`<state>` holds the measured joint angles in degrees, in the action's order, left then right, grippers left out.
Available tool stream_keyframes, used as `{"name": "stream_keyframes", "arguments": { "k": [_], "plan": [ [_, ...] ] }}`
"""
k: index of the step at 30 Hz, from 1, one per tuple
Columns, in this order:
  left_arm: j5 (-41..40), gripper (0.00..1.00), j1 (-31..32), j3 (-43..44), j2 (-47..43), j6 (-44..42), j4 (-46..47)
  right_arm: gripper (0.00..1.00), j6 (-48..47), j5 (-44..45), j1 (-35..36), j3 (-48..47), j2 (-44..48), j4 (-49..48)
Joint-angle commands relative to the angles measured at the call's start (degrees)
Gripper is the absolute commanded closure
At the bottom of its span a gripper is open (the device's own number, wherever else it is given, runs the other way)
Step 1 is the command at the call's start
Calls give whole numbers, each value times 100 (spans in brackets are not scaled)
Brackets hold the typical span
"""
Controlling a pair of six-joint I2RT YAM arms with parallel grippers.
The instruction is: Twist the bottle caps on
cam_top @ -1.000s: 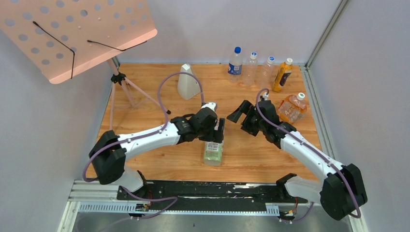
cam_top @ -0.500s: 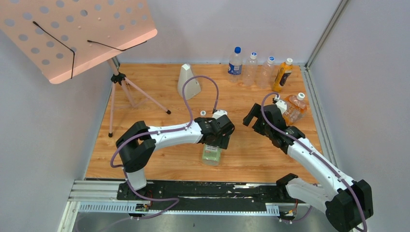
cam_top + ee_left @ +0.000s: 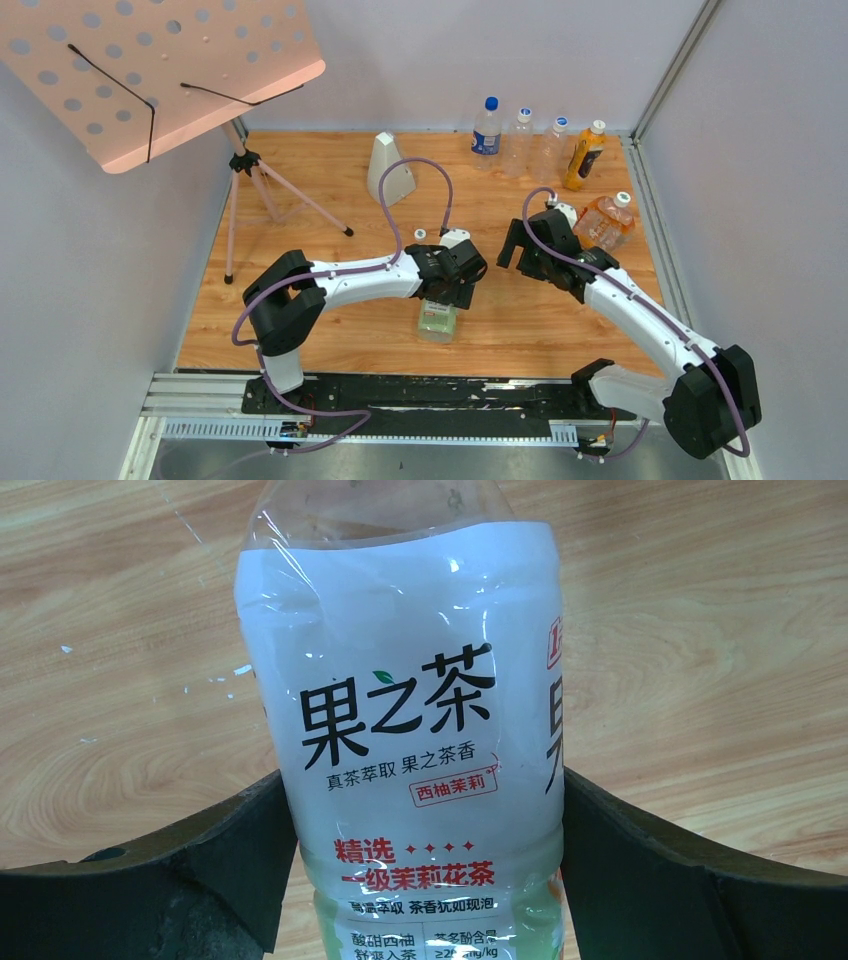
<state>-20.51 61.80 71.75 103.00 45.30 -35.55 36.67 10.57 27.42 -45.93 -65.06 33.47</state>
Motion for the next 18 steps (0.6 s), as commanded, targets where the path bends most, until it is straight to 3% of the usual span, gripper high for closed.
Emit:
{"name": "stream_keyframes", "arguments": {
  "k": [1,6,14,18],
  "plan": [
    [-412,32,36,-275,-430,85,286,0,-386,-295,-18,-393,-204,134],
    [-712,43,15,-723,-1245,-261,755,0,-487,-402,-16,-534,-647,385],
    [-497,44,-117,-667,-1430,-629,197,0,-391,-818,-18,-837,-1741,897],
    [-632,44,-139,-1079,-2043,-748,338,0,-433,-809,-9,-785,-2091,920]
  ]
}}
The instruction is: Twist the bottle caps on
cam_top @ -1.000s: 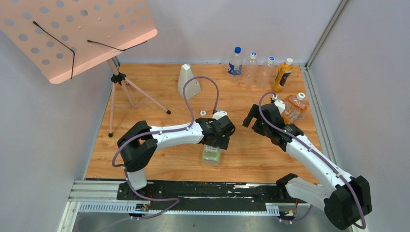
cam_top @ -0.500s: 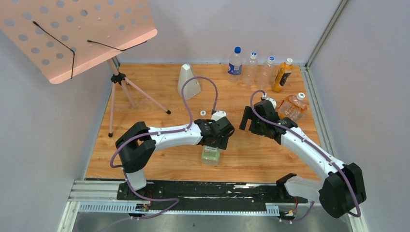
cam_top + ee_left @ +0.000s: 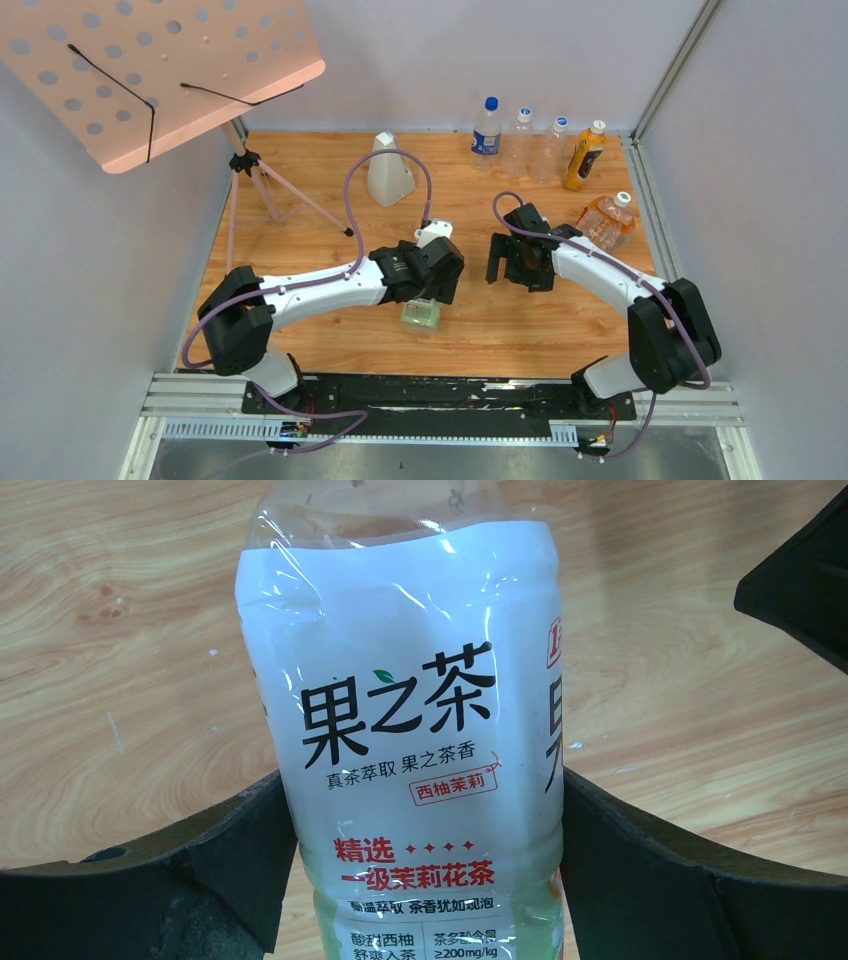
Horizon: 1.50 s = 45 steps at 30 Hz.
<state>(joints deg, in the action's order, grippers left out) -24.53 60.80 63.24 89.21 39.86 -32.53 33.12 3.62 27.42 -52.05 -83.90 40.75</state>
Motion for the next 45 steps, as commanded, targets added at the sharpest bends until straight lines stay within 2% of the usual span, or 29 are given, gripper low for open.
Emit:
{"name": "stream_keyframes", "arguments": {
  "k": [1,10,16,17,18,20,21,22,23,24,33,37,41,45],
  "plan": [
    [-261,44,-69,-404,-946,-278,151,0,-78,-108,-7,-152,-277,188],
    [-846,50,-113,-1050,-2680,-1213,748,0,-147,-422,5,-81,-631,-27],
    [-1323,52,-124,-1329,-3766,-2245,1193,0,-236,-630,72,-393,-228,-245],
    [-1359,52,-121,-1356,-3865,-2337,1266,5,-288,-589,71,-466,-210,-264],
    [-1440,52,-123,-1361,-4034,-2512,1297,17,-356,-478,71,-518,-205,-277],
    [-1511,53,-124,-1374,-4287,-2737,1388,51,-525,-376,-15,-548,-275,-249],
    [-1520,53,-122,-1387,-4363,-2812,1458,59,-560,-370,-118,-543,-335,-220],
    [-1515,53,-121,-1416,-4512,-2945,1532,49,-587,-379,-213,-547,-411,-166],
    [-1508,53,-125,-1431,-4576,-3013,1575,15,-610,-372,-268,-585,-473,-74],
    [-1479,53,-126,-1482,-4708,-3149,1667,2,-598,-94,-272,-655,-523,14],
    [-1550,53,-140,-1546,-5079,-4111,2097,0,-815,-548,-228,-1282,-75,-213],
    [-1479,53,-156,-1480,-5213,-4523,2165,0,-1371,-1127,-226,-1732,-380,-291],
    [-1501,54,-177,-1513,-5381,-4928,2190,0,-1714,-1700,-32,-1924,-588,-955],
    [-1586,56,-227,-1707,-5569,-5245,2357,5,-1952,-1371,242,-2614,-1468,-1190]
  ]
}}
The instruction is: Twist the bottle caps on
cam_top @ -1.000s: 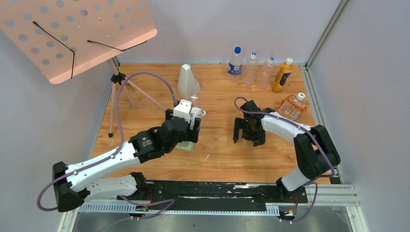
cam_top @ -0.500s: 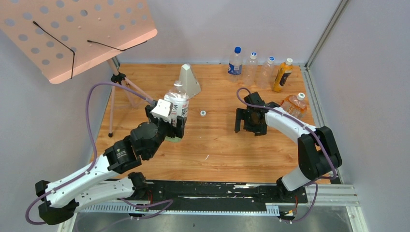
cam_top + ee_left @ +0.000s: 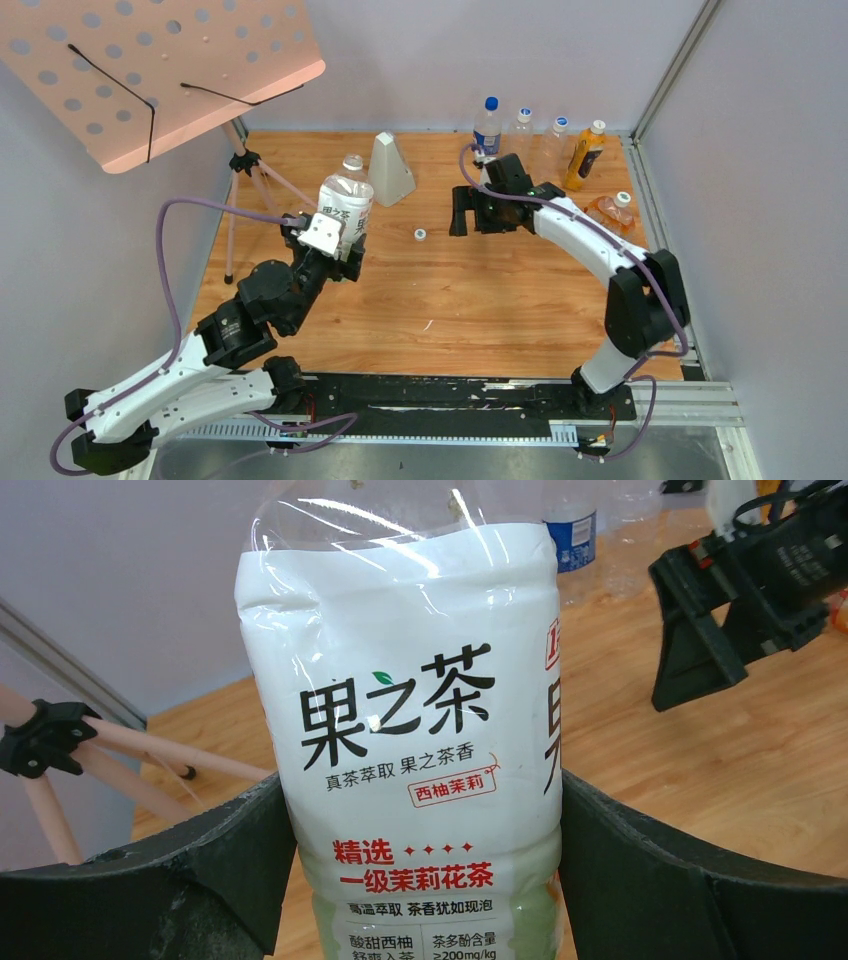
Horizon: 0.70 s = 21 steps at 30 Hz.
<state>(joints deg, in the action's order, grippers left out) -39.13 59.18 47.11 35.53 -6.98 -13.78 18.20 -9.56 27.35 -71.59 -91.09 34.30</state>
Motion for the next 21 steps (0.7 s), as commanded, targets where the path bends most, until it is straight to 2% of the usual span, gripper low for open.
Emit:
{"name": "stream_keyframes", "arguments": {
  "k": [1,8,14,21],
  "plan": [
    [-141,56,-69,-131,-229,-603,521,7,-511,75,319,-874,-1012,-542],
    [-398,57,-121,-612,-453,-1006,984,20,-724,692,752,-2177,-2442,-670],
    [-427,60,-180,-812,-541,-1200,1155,36,-814,943,1061,-2806,-3155,-670],
    [-347,62,-332,-821,-573,-1088,1044,41,-757,1342,1308,-3017,-3578,-648]
  ]
}}
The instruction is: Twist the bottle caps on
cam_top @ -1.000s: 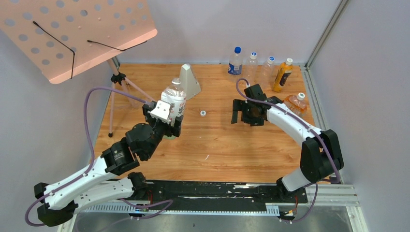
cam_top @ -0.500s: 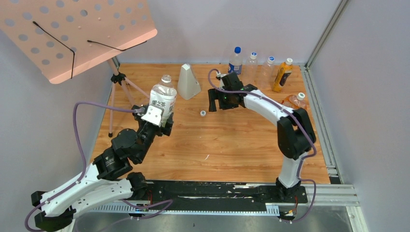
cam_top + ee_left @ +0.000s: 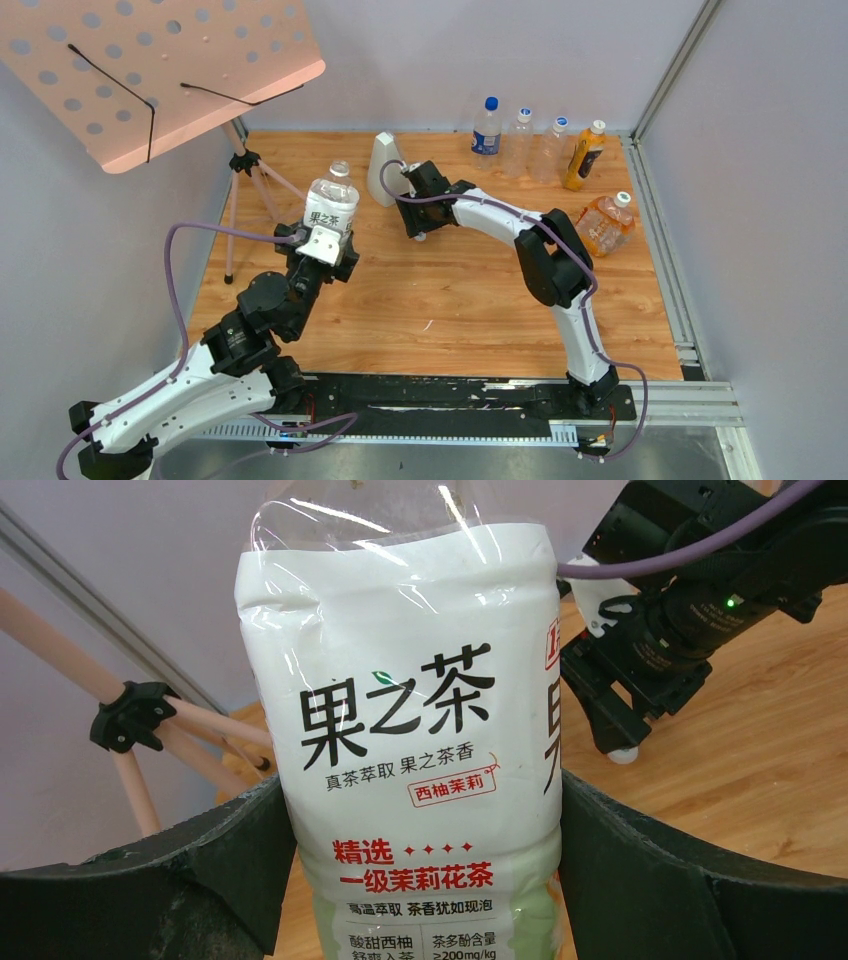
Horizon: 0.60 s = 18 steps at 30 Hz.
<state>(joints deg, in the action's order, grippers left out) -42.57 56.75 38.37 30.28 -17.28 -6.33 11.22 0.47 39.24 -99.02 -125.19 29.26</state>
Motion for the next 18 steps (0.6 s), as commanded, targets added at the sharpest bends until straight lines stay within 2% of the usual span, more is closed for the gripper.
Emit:
{"name": "stream_keyframes", "arguments": {
  "k": [1,11,18],
  "plan": [
    [0,62,-101,50,-49,-33,281,42,-59,369,145,-287,-213,-145],
    [131,61,-226,57,-68,65,166,53,-86,691,267,-456,-577,-108],
    [382,65,-270,122,-119,109,19,81,-35,885,276,-27,-211,113]
  ]
}}
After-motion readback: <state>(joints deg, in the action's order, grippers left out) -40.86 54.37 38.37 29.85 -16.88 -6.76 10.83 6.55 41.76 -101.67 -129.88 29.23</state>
